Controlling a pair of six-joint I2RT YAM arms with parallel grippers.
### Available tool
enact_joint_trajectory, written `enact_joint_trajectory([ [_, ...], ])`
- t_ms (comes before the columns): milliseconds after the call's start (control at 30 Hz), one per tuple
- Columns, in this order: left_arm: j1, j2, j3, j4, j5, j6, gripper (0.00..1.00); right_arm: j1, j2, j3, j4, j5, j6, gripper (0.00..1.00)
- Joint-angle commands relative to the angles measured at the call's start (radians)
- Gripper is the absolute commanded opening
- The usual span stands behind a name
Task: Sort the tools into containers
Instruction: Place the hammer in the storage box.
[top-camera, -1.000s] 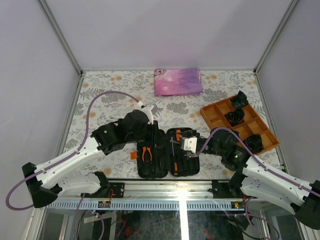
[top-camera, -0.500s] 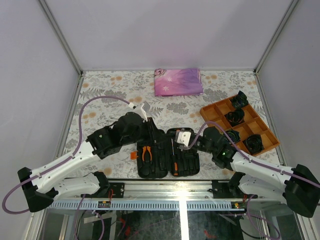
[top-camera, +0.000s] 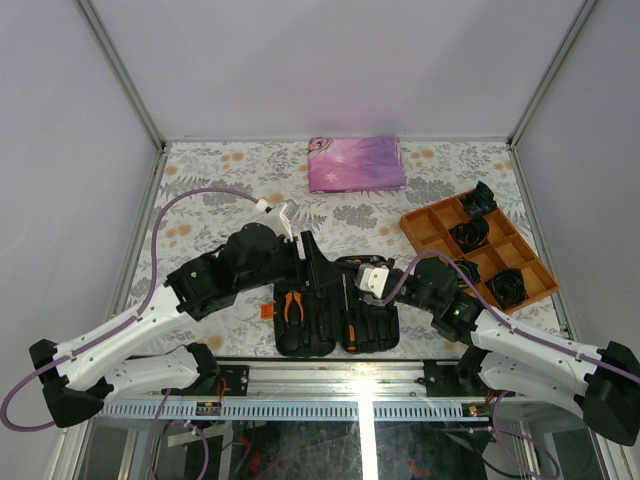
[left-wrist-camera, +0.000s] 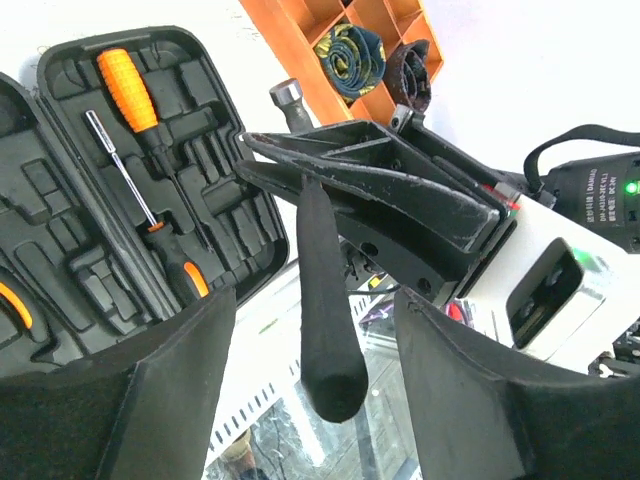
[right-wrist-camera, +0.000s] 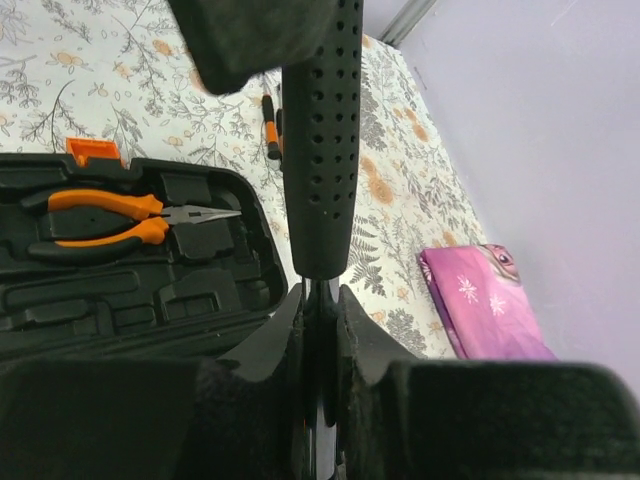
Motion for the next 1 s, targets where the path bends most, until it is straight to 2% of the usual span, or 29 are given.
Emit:
enact_joint_trajectory([
  [0,-0.005,-0.005,0.063,-0.010,0.045,0.114,0.65,-0.003,-0.080,0.052,-0.099,-0.017,-0.151,0.00],
  [200,-0.005,0.010,0.103,-0.099,0.106,0.259,0.67,-0.002,-0.108,0.155,-0.382,-0.081,-0.339,0.00],
  [433,-0.004,0.025,0.106,-0.140,0.158,0.393,0.67,-0.002,-0.033,0.342,-0.693,-0.193,-0.482,0.00],
  [767,-0.004,0.071,0.096,-0.168,0.238,0.465,0.66,-0.002,0.016,0.424,-0.774,-0.210,-0.531,0.00],
  [967,-0.006,0.107,0.075,-0.167,0.280,0.495,0.62,-0.001,0.018,0.432,-0.774,-0.202,-0.528,0.00],
])
